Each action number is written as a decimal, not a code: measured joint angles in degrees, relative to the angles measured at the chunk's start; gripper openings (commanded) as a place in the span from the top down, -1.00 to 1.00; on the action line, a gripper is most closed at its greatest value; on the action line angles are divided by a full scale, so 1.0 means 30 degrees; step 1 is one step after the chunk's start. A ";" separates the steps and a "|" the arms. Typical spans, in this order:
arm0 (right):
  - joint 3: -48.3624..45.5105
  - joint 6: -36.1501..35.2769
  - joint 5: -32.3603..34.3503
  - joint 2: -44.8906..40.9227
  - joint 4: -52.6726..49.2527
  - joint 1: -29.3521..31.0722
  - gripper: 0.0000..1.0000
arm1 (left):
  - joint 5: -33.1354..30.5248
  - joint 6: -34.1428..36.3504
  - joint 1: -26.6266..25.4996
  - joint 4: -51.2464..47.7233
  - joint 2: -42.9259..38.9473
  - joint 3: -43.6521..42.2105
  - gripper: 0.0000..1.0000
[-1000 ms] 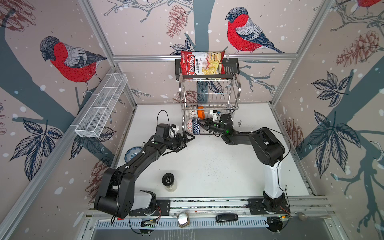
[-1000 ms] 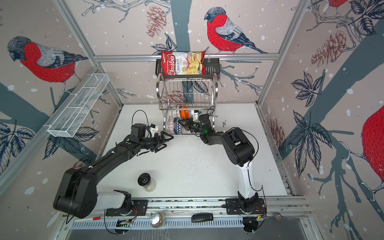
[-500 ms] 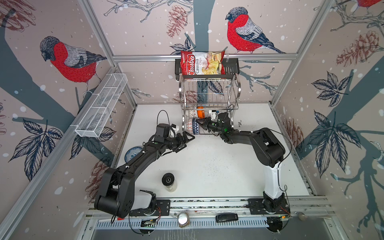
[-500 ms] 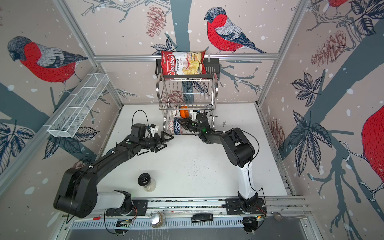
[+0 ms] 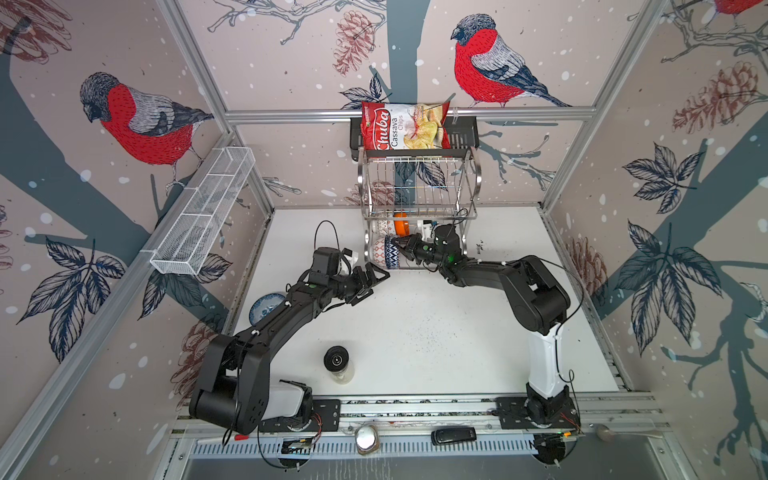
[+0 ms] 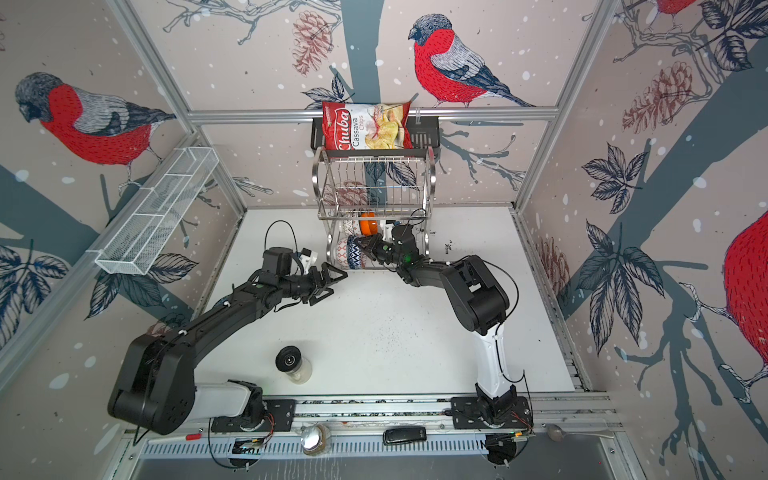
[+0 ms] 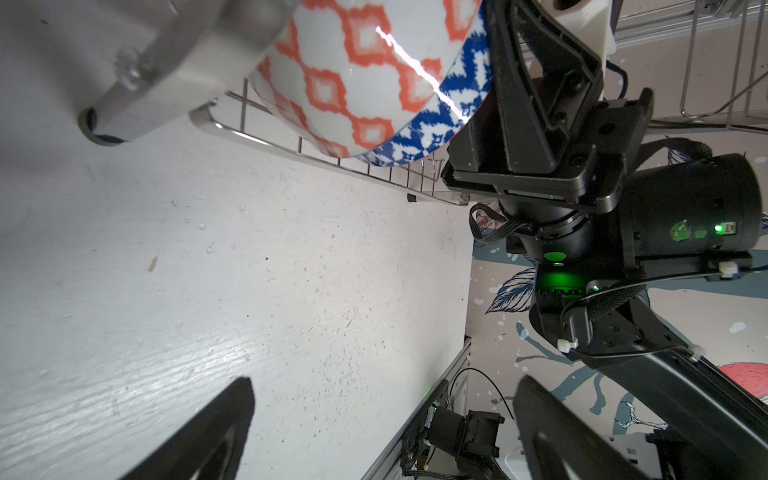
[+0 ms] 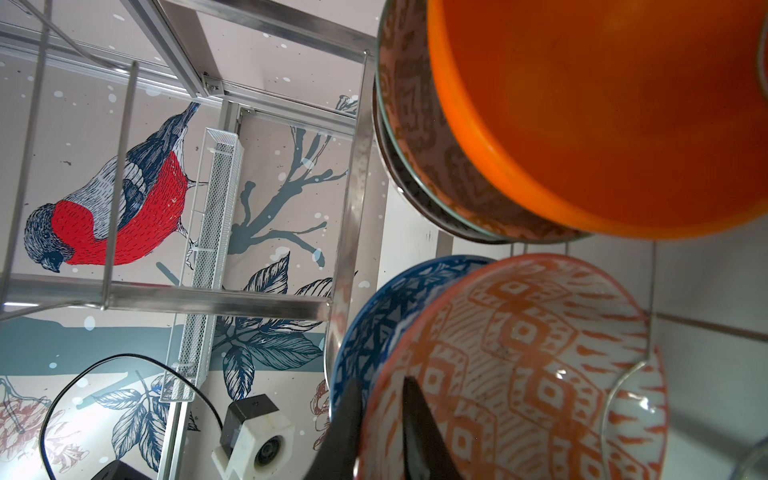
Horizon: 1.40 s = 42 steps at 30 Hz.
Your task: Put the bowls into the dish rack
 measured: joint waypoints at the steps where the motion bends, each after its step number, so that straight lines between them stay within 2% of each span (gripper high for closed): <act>1: 0.0022 0.0000 0.0000 0.0000 -0.0051 -0.0007 0.58 | 0.0000 0.0000 0.0000 0.0000 0.0000 0.0000 -0.95; 42: -0.0022 0.0605 0.0117 -0.0583 -0.1282 -0.0029 0.22 | 0.0000 -0.0007 0.0000 0.0000 -0.0226 0.0000 -0.95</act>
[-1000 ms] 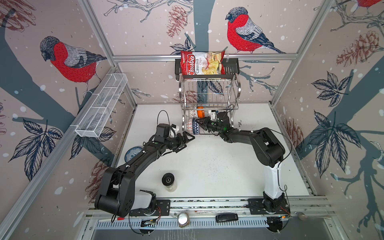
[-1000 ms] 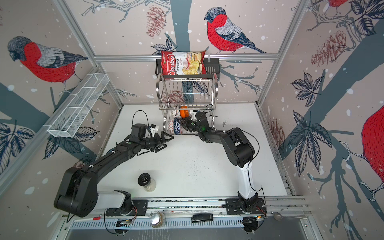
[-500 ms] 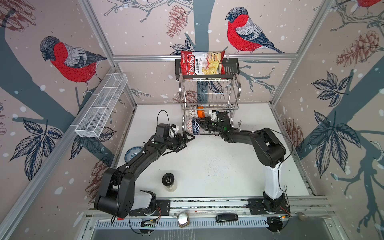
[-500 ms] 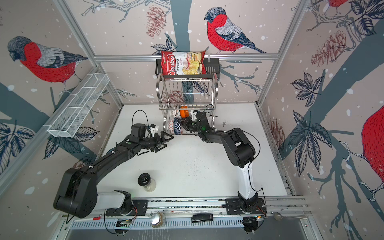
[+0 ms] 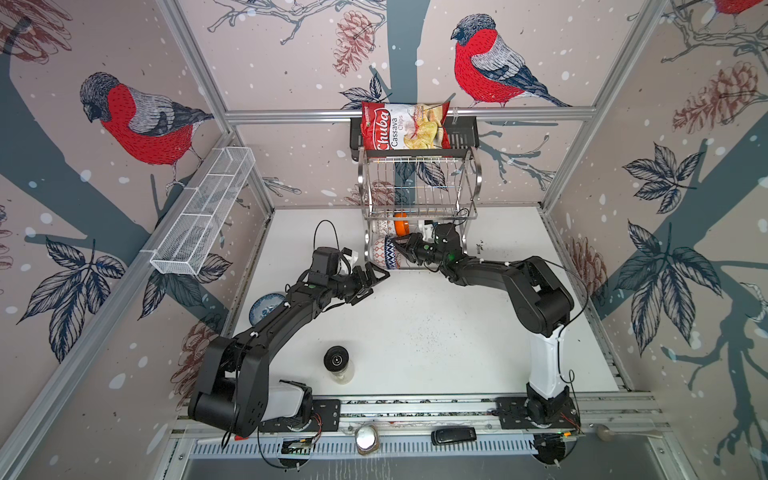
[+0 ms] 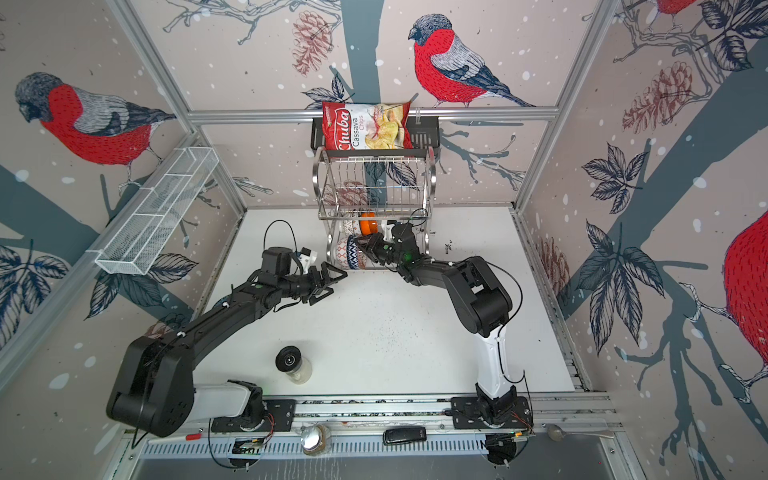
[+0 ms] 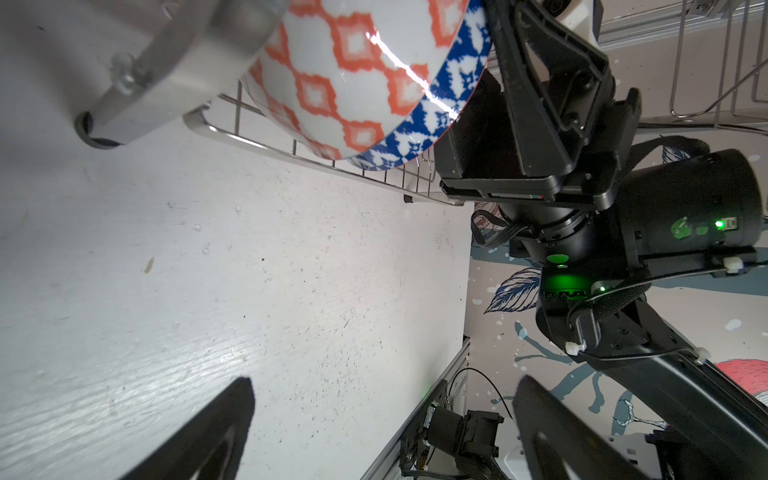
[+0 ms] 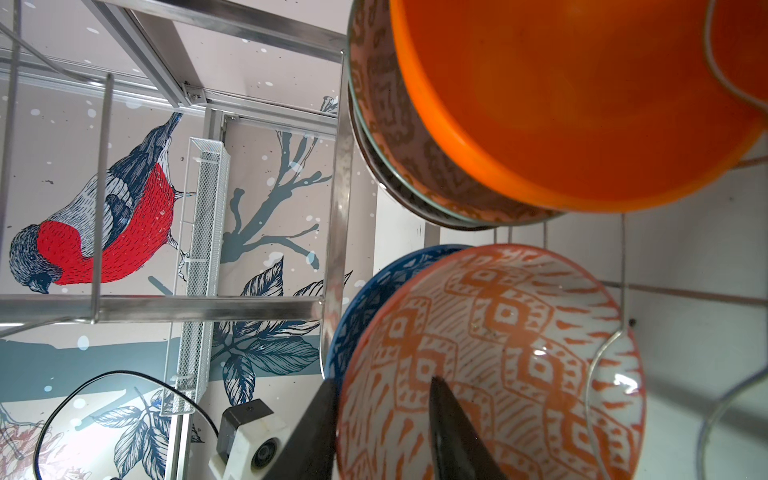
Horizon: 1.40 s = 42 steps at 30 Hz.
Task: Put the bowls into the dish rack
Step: 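Release the patterned bowl and draw the right gripper back from the rack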
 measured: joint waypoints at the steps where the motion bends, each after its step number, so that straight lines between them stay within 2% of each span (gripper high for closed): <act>1: -0.0007 0.0124 0.0000 -0.0022 0.0000 0.0000 0.21 | 0.0000 0.0000 0.0000 0.0000 0.0000 0.0000 -0.95; 17: -0.0357 0.0430 0.0015 -0.0969 -0.0066 0.0000 0.11 | 0.0000 -0.0015 0.0000 0.0000 -0.0211 0.0000 -0.95; 42: -0.4167 0.0408 0.1195 -0.4590 -0.0408 -0.0036 -0.63 | -0.0670 -0.0168 -0.0240 -0.0452 -0.1749 -0.0758 -0.95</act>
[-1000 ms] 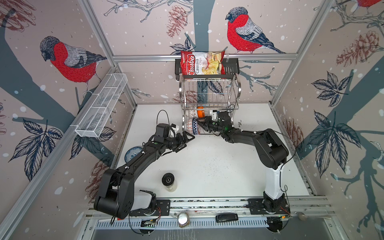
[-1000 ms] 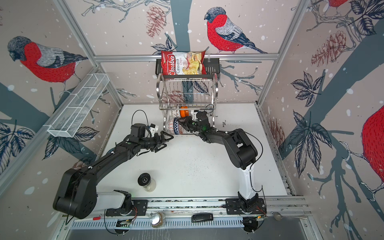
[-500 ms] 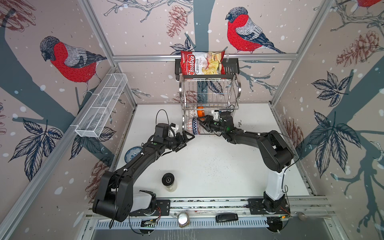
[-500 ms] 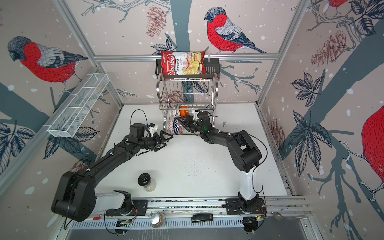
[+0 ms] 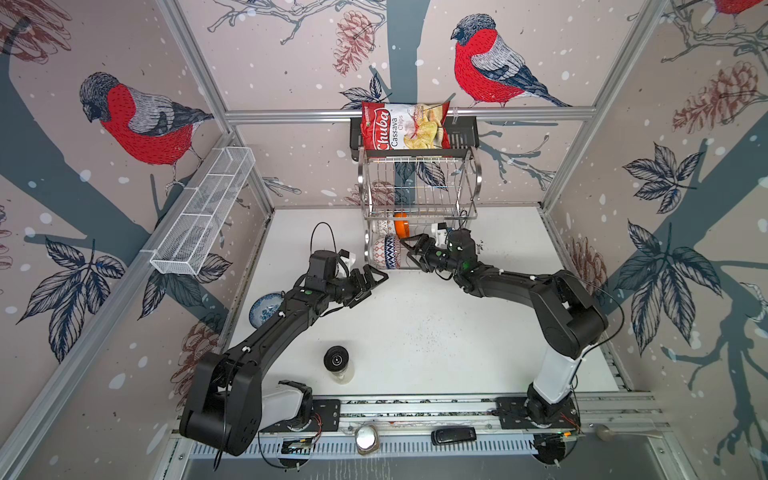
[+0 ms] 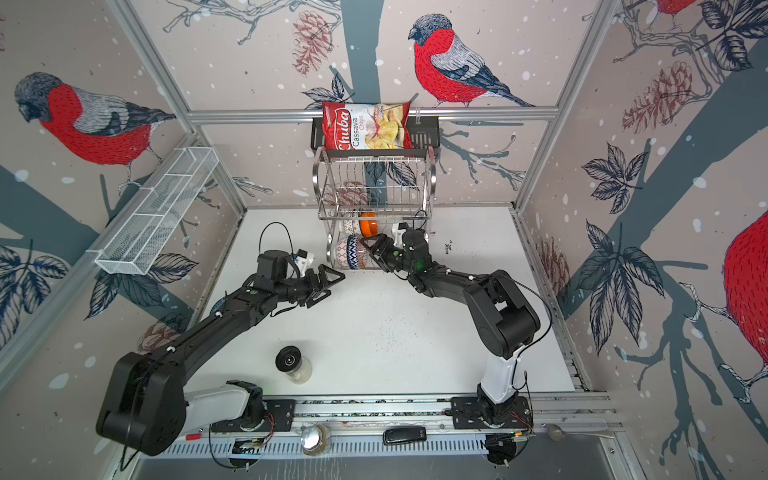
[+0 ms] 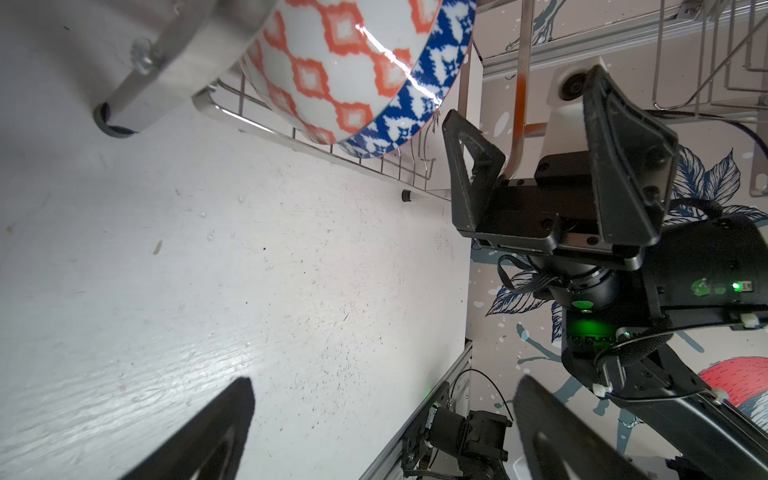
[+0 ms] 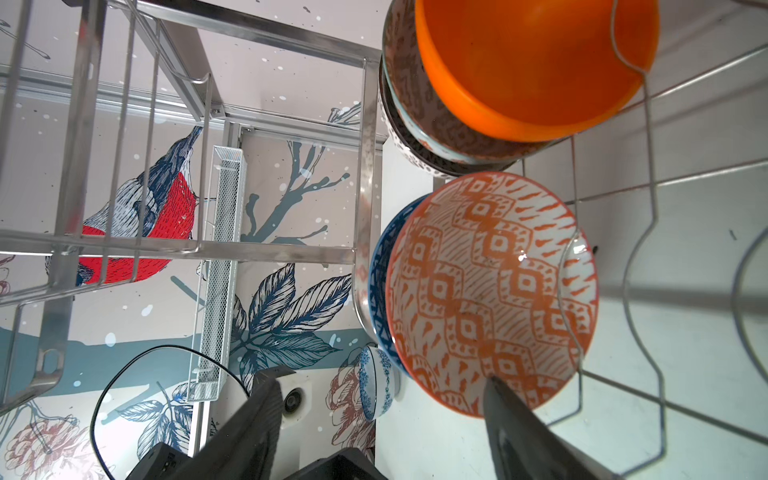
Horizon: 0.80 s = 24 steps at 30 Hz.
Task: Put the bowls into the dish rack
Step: 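Release the patterned bowl and draw the right gripper back from the rack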
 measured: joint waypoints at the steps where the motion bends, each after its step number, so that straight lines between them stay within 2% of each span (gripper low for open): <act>1: -0.0124 -0.0007 0.0080 -0.0131 -0.0015 0.0000 -0.68 | -0.0007 0.0000 -0.0007 -0.0007 -0.0087 -0.0080 -0.95; 5: -0.0568 -0.0015 0.0197 -0.0816 -0.0342 0.0000 -0.99 | -0.0321 -0.0058 -0.0102 -0.0124 -0.0357 -0.0204 -0.95; 19: -0.2106 -0.0051 0.0481 -0.2761 -0.1632 0.0117 -0.99 | -0.0867 -0.0984 -0.0707 0.0022 -0.0160 -0.0204 -0.95; 24: -0.3424 -0.0044 0.0991 -0.4306 -0.1858 0.0517 -0.99 | -0.0954 -0.0991 -0.0860 0.0262 -0.0291 -0.0255 -0.95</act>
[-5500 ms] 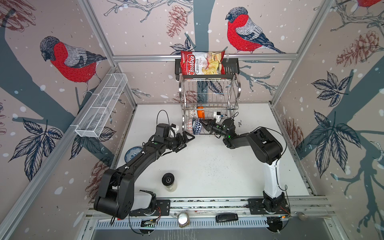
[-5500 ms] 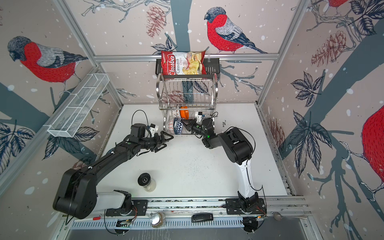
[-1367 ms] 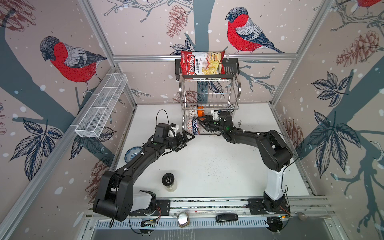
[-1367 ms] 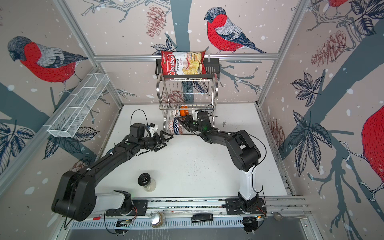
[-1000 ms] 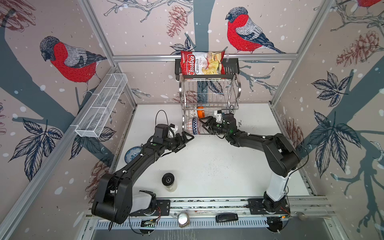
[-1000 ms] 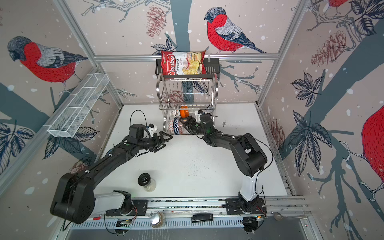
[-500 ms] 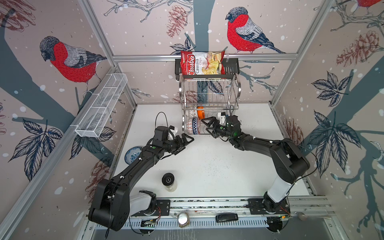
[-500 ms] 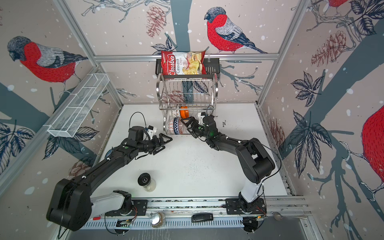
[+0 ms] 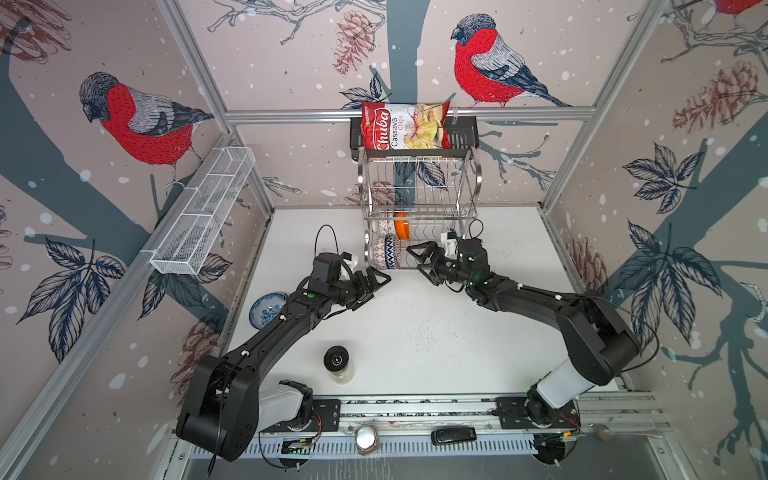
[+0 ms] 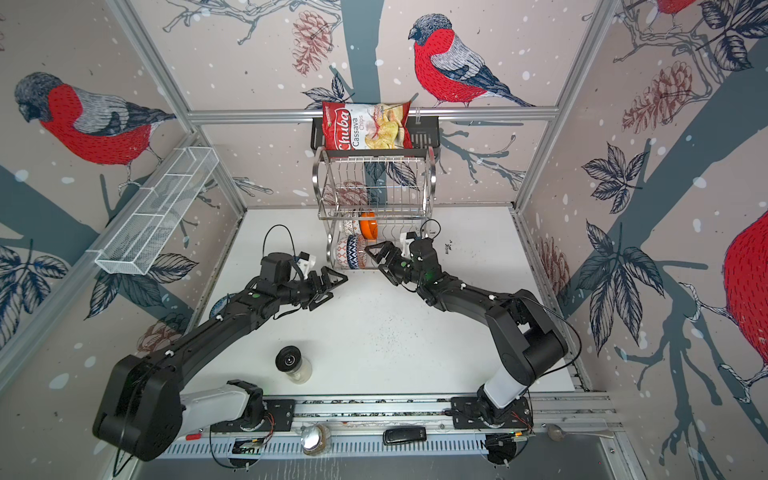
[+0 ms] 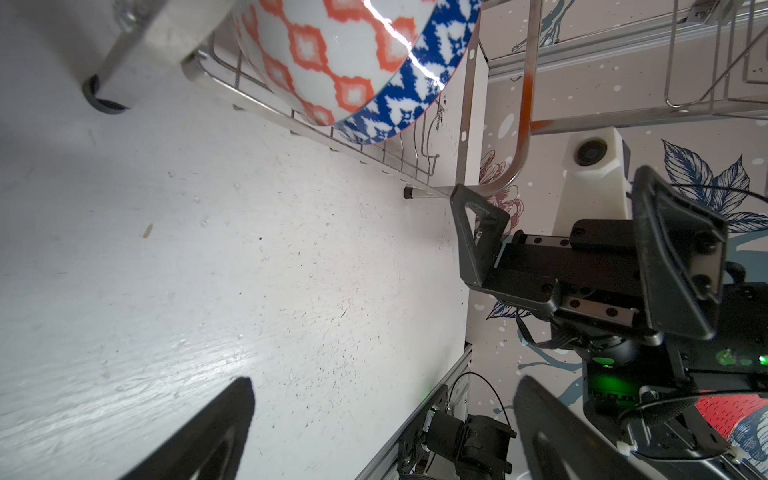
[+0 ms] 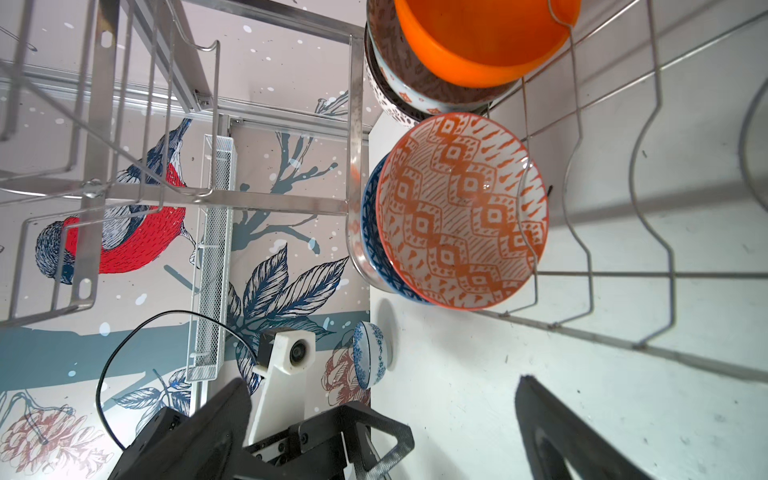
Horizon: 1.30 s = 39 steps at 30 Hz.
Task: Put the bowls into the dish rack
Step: 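Release the patterned bowl and draw the right gripper back from the rack, then grasp the blue-and-white floral bowl rim with the left gripper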
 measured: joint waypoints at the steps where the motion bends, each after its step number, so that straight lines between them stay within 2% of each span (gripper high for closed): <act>1: -0.0372 0.0000 0.0291 -0.0437 -0.0080 0.0124 -0.99 | -0.0015 0.0000 0.0000 0.0066 -0.0051 -0.0109 -0.95; 9: -0.1953 -0.0546 0.2594 -0.3643 -0.1923 0.0940 -0.99 | -0.0510 0.0517 0.0000 -0.0896 -0.0823 -0.0182 -0.95; 16: -0.1231 -0.2543 0.4138 -0.4648 -0.4510 0.1392 -0.99 | -0.4073 0.2936 0.0007 -0.5858 -0.0408 0.3104 -0.95; 22: 0.0882 -0.5734 0.4320 -0.4444 -0.6725 0.2149 -0.99 | -0.6907 0.3031 0.1144 -0.9653 -0.0736 0.4867 -0.95; 28: 0.0750 -0.7628 0.4524 -0.4495 -0.7431 0.2929 -0.99 | -1.0098 0.3876 0.3118 -1.2400 -0.2091 0.5450 -0.95; 35: 0.1960 -0.9770 0.4648 -0.3395 -0.8408 0.5049 -0.99 | -1.3821 0.4743 0.4189 -1.5132 -0.1268 0.5479 -0.93; 39: 0.2033 -1.0593 0.4517 -0.3111 -0.8743 0.6062 -0.99 | -1.4768 0.5391 0.5027 -1.5795 -0.0554 0.5472 -0.93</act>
